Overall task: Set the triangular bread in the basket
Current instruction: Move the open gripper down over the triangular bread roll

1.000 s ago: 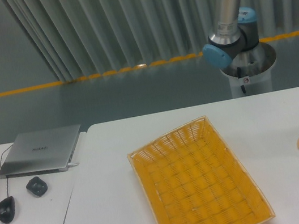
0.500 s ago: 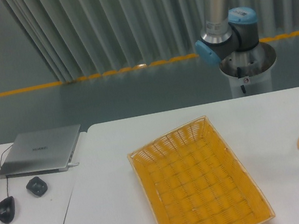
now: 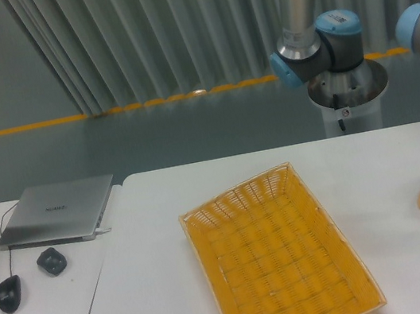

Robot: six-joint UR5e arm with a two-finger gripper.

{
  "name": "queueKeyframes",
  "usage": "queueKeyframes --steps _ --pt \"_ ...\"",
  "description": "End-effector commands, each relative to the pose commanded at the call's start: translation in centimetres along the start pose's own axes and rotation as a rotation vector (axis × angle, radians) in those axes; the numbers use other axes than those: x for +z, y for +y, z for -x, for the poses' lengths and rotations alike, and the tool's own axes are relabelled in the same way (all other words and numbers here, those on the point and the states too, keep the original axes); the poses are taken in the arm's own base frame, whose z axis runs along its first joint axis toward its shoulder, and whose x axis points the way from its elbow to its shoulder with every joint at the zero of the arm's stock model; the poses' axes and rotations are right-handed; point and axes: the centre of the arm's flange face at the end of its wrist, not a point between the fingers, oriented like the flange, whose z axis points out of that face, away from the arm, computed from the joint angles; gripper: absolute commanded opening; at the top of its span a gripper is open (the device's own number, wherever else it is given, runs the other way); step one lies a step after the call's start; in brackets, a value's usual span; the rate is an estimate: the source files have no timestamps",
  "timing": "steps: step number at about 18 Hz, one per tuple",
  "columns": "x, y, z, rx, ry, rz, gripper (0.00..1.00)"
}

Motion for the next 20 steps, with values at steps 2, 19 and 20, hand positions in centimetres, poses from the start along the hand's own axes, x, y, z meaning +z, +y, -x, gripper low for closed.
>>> queueKeyframes --steps 2,19,20 --pt "0.4 -0.2 0.0 0.005 0.004 0.003 1.0" --pt "4.5 -2.7 1.3 0.047 -0.005 0.074 0.93" --pt "4.5 -2.8 1.4 0.047 -0.006 0.075 0.87"
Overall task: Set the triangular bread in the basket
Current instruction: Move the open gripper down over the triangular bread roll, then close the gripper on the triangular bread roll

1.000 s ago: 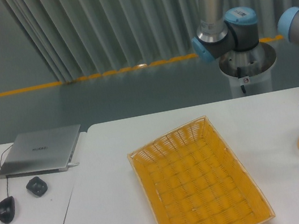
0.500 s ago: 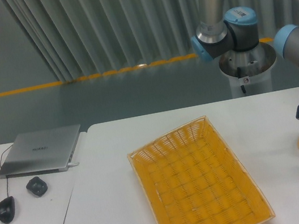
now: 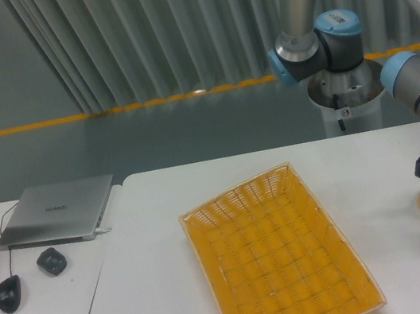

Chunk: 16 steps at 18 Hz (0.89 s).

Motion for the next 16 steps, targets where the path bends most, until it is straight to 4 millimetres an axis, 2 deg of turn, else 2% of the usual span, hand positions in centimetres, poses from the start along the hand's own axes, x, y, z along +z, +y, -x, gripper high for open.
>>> queueKeyframes --steps 3,4,7,9,10,16 --pt "0.7 0.1 0.5 0.001 0.0 0.031 0.6" --pt "0.4 0.0 0.9 0.001 -0.005 0.039 0.4" --pt "-0.5 0.2 1.5 -0.004 0.013 0.049 0.21" --pt "-1.1 0.4 1.5 -0.006 0.041 0.058 0.04" --pt "-1.6 0.5 1.6 -0.006 0.045 0.063 0.0" --pt "-5.5 1.2 0.5 -0.03 0.05 0.051 0.0"
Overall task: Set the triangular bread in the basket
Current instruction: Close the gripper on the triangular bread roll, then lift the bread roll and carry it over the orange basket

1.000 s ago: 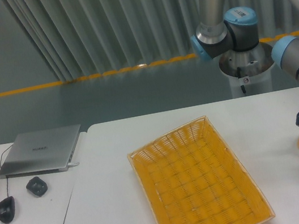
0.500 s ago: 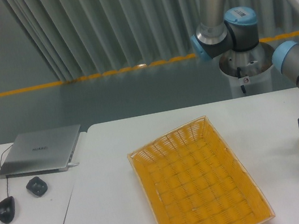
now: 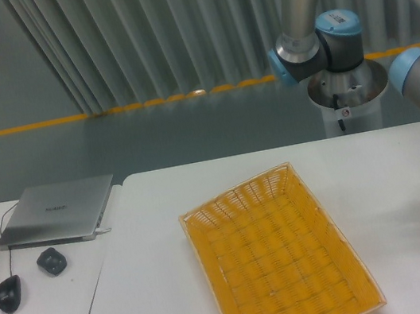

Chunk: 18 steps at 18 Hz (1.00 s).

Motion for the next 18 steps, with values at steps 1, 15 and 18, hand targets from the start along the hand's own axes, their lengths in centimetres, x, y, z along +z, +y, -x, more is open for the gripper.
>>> queueKeyframes --steps 1,15,18 --pt "-1.2 0.1 -0.3 -0.013 0.0 -0.016 0.0" --pt "-12.1 -8.2 -7.3 -0.34 0.035 -0.465 0.01" --pt "-12.7 -11.5 -9.7 -0.363 0.02 -0.488 0.02"
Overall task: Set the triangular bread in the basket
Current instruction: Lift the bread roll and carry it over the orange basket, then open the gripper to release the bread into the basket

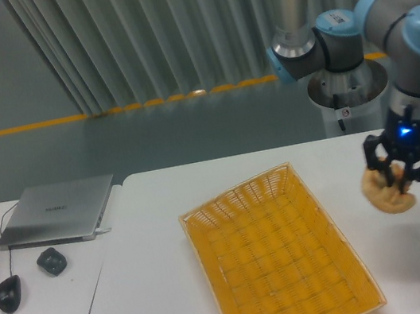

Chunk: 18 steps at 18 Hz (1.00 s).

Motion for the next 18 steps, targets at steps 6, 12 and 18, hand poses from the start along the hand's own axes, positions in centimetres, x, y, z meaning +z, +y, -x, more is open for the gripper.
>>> queueKeyframes --steps 6,12,18 --pt "2.3 -2.3 -3.8 -0.038 -0.01 -0.027 0.04" --pt "5.2 -3.0 -7.7 0.006 -0.025 0.028 0.62" --pt "6.6 -2.7 -8.7 0.058 -0.088 0.075 1.0"
